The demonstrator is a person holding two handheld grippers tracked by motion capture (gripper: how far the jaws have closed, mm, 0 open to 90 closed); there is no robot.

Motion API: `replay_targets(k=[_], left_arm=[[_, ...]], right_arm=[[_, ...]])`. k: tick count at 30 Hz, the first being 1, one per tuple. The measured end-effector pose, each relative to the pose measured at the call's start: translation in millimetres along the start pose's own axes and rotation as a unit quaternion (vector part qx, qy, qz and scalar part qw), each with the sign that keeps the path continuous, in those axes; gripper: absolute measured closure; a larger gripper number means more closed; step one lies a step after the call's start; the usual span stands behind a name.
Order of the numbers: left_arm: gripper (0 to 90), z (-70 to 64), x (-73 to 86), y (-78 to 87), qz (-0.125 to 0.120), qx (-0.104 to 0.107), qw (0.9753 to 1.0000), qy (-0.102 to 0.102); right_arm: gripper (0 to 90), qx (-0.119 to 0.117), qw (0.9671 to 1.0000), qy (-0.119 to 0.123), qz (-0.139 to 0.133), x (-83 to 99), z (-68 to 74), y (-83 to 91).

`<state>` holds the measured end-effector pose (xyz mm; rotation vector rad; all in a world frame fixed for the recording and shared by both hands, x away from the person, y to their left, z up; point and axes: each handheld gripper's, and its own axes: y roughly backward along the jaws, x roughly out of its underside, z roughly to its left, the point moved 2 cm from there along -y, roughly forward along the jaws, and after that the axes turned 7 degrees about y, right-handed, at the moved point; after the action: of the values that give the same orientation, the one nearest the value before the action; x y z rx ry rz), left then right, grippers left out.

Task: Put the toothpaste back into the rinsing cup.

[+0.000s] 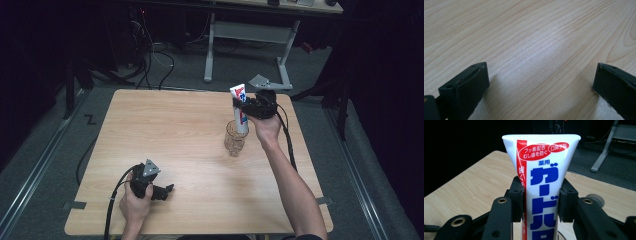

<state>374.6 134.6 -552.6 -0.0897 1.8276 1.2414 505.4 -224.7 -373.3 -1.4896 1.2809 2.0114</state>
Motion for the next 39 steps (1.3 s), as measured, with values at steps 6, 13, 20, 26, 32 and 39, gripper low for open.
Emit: replay_targets(k=[6,13,20,26,32,39], left_arm=[[0.6,-0.8,0.1,0.0,0.001,0.006,1.0,-0.007],[0.5,-0.7,0.0,-0.2,0.001,0.006,1.0,-0.006],[0.5,-0.6,0.0,-0.1,0.001,0.006,1.0,-0.006],[0.5,-0.6,0.0,-0.1,0.001,0.006,1.0,-0.005],[0.5,-0.7,0.0,-0.2,0.001,0.006,1.0,-0.006],[0.5,-0.6,0.0,-0.1,0.001,0.005,1.0,-0.007]], right_arm=[[62.7,-0.006,0.9999,-0.01,-0.003,3.3,-1.8,-5.6],[62.5,-0.005,1.0,0.004,0.003,4.6,0.7,-12.7],[62.1,0.007,0.9998,0.017,0.013,8.9,1.6,-18.2],[61.9,0.021,0.9988,0.037,0.025,13.2,3.0,-18.4],[61.7,0.022,0.9989,0.029,0.029,19.6,0.2,-20.0],[61.3,0.022,0.9985,0.035,0.035,25.2,2.2,-21.1]])
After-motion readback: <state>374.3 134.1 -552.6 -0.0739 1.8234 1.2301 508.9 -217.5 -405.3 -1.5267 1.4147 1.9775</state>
